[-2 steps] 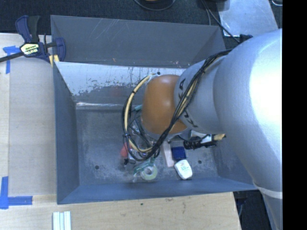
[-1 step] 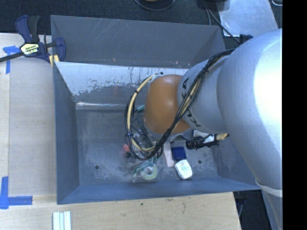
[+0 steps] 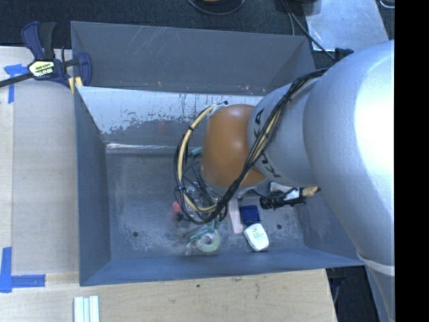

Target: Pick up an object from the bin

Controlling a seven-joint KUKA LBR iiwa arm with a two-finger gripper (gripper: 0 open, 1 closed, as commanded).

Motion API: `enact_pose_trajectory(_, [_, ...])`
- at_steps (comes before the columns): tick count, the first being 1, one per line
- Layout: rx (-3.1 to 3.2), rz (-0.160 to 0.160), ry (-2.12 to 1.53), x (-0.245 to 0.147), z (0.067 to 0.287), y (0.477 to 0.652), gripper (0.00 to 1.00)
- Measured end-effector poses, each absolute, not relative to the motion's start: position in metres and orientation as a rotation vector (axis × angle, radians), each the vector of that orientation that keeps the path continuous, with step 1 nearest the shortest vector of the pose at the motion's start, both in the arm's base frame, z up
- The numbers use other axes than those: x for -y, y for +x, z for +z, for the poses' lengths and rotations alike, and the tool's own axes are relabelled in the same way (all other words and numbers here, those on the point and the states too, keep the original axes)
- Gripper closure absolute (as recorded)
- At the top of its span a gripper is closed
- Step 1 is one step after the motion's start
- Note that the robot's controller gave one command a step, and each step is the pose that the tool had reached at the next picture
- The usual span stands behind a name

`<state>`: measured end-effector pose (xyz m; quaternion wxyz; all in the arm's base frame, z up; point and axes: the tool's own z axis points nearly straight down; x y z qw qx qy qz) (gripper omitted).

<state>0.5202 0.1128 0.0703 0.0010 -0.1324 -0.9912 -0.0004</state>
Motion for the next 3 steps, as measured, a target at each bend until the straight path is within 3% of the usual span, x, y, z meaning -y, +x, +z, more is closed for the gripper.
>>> enact_pose_trajectory(1, [3.109,0.001,-0.415,-0.112,0.075,0.519,1.00])
enact_pose_trajectory(3, [3.111,-0.001,-0.414,-0.112,0.116,0.519,1.00])
